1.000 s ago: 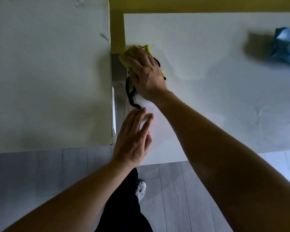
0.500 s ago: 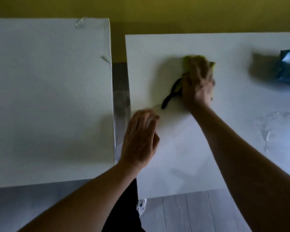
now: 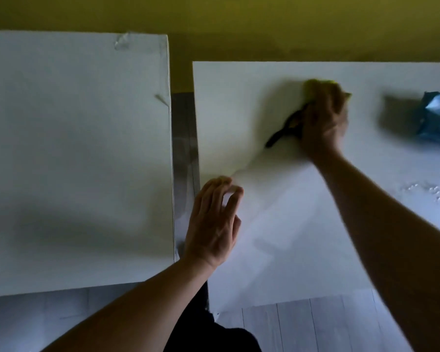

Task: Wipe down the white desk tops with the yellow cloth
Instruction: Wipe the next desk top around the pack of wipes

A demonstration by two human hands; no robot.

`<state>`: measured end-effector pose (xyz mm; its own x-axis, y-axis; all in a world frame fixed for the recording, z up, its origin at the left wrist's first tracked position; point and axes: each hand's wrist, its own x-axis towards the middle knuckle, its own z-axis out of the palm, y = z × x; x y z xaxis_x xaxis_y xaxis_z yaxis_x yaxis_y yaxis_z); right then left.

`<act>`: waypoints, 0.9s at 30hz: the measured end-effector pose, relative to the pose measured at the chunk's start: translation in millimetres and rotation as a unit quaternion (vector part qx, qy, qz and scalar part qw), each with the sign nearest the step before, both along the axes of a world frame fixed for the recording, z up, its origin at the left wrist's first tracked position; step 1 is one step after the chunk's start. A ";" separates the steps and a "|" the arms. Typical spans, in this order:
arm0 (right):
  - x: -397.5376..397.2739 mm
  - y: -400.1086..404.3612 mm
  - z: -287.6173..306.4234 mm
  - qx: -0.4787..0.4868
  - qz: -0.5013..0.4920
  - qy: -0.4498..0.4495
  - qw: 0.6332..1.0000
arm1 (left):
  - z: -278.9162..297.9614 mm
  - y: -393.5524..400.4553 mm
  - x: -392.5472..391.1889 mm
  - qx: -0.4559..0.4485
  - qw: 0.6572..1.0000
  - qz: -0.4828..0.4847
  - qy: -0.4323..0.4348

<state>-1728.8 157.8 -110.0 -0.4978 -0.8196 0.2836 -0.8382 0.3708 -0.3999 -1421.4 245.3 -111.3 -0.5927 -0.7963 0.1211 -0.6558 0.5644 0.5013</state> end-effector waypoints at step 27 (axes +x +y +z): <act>-44.5 -64.3 9.3 0.035 -0.094 -0.048 0.994 | 0.7 -1.6 -2.5 -0.038 0.998 0.004 -0.042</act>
